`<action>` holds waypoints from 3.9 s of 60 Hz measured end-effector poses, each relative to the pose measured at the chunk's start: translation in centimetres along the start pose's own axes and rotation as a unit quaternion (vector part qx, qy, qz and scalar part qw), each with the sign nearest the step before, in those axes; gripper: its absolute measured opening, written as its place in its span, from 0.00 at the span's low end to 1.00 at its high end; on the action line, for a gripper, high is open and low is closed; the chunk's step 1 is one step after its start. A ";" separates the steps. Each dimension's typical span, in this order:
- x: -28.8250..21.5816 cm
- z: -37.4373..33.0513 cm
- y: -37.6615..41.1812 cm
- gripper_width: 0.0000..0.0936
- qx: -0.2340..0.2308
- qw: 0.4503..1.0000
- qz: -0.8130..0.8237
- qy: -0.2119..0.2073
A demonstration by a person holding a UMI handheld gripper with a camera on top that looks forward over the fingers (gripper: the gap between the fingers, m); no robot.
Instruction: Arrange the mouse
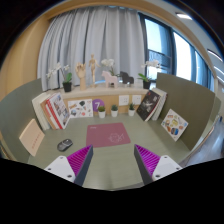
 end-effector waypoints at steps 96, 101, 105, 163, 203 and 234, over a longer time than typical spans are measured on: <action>8.4 35.0 24.8 0.34 -0.070 0.988 -0.015 0.140; 8.4 34.9 24.7 0.34 -0.080 0.986 -0.013 0.144; 7.9 34.5 24.7 0.34 -0.098 0.984 -0.010 0.151; -5.5 34.1 -6.4 0.34 -0.042 0.995 -0.037 0.088; 2.0 36.5 -5.4 0.93 -0.064 0.986 -0.027 0.148; -9.6 13.9 1.4 0.92 -0.035 0.996 -0.040 0.075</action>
Point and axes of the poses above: the point between the fingertips, and its own axes, seen from behind it with the camera up: y to the left, x down, z forward, the way the camera looks, the point moved 7 cm from there along -z, backward, against the way the camera looks, and after that the axes turned 13 degrees about -x, right-handed, at the moved point
